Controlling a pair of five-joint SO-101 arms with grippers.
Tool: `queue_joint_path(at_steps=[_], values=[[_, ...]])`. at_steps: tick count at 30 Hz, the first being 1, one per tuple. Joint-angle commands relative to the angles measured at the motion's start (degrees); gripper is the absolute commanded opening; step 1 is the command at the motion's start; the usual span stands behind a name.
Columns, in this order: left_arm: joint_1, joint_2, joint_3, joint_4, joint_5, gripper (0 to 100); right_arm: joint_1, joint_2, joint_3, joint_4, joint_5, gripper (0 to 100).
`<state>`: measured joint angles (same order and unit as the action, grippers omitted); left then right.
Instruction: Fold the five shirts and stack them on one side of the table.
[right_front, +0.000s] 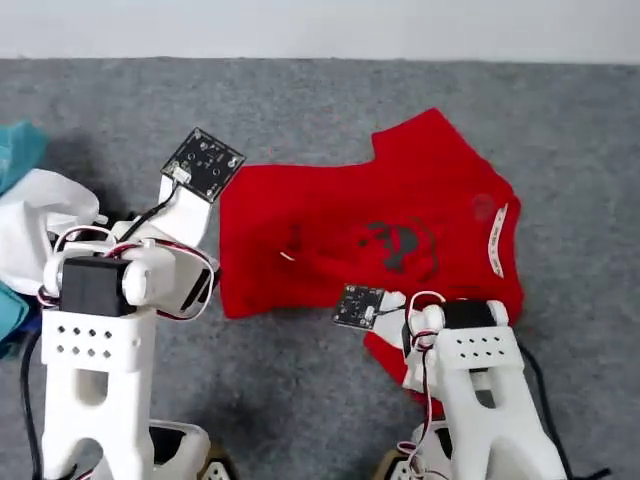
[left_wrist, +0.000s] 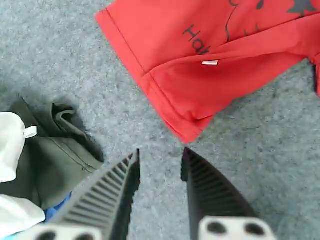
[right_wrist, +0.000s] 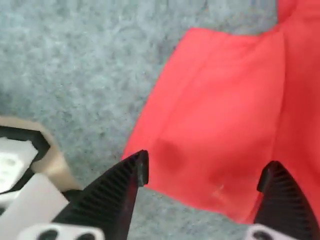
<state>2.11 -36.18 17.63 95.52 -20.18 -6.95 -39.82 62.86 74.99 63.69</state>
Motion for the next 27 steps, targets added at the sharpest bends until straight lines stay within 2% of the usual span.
queue_joint_path(at_steps=[1,8,20,23,27], values=[[0.00,-0.88,-0.31,0.00,0.70,13,1.80,-0.92,0.53,-2.59,-0.53,34.6],[0.09,-0.88,-0.48,1.32,0.70,13,2.24,2.07,5.27,-10.33,-0.53,34.6],[0.09,-0.88,-0.57,3.25,0.70,13,2.15,20.09,-6.42,-12.18,-0.44,34.0],[0.09,-0.88,-0.57,3.25,0.70,13,1.80,22.81,-8.09,-12.18,-0.18,26.5],[0.09,-0.88,-0.57,3.25,0.70,13,1.80,23.96,-8.62,-12.26,2.73,6.0]])
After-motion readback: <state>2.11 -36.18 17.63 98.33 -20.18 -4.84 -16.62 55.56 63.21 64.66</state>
